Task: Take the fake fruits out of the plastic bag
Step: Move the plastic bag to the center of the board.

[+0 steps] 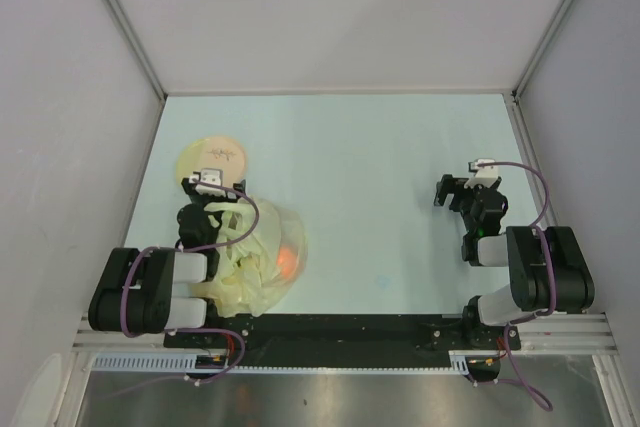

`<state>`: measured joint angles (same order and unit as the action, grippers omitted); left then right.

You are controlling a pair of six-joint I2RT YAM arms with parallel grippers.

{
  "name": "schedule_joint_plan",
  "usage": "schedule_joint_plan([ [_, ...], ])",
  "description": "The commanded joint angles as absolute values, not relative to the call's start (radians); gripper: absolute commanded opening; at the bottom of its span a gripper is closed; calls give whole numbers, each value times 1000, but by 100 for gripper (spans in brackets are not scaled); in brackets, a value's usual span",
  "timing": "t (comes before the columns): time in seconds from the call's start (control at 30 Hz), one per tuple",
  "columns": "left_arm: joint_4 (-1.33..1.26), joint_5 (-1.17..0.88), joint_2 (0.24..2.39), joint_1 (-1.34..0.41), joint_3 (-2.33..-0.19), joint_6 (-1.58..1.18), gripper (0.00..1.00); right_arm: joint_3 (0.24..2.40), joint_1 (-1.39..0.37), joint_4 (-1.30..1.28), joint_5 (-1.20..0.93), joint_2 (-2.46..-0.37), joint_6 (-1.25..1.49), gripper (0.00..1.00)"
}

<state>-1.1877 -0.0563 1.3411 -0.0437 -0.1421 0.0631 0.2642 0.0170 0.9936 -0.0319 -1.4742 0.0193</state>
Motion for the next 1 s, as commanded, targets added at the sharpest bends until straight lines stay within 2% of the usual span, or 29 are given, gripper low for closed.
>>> schedule_joint_plan([
  [0.0,-1224,-58,1333,-44,-143,83,100,282,20,1049,-31,-1477,17,100],
  [0.13,-1223,-58,1324,-46,-140,83,100,285,8,1051,-15,-1480,9,100],
  [0.2,-1185,-121,1266,-46,-149,107,100,282,12,1048,-24,-1471,12,100],
  [0.27,-1010,-191,1195,-46,-198,127,100,298,-24,970,-25,-1412,-23,100],
  [0.33,-828,-189,1077,-67,-253,143,100,320,-85,872,-28,-1260,-73,100],
  [0.4,-712,-183,969,-74,-297,105,100,386,-115,636,-57,-1119,-100,100],
  [0.43,-604,-192,938,-77,-351,100,100,432,-123,430,-73,-1086,-92,100],
  [0.63,-193,-57,789,-77,-624,6,100,742,-146,-111,-176,-939,-84,100],
  [0.7,-80,26,788,-77,-704,-28,100,826,-150,-193,-181,-924,-119,100],
  [0.83,223,31,799,-75,-900,-8,100,948,-152,-384,-137,-919,-159,100],
  [0.97,343,8,756,-68,-972,-9,100,1086,-156,-570,-199,-1029,-167,100],
])
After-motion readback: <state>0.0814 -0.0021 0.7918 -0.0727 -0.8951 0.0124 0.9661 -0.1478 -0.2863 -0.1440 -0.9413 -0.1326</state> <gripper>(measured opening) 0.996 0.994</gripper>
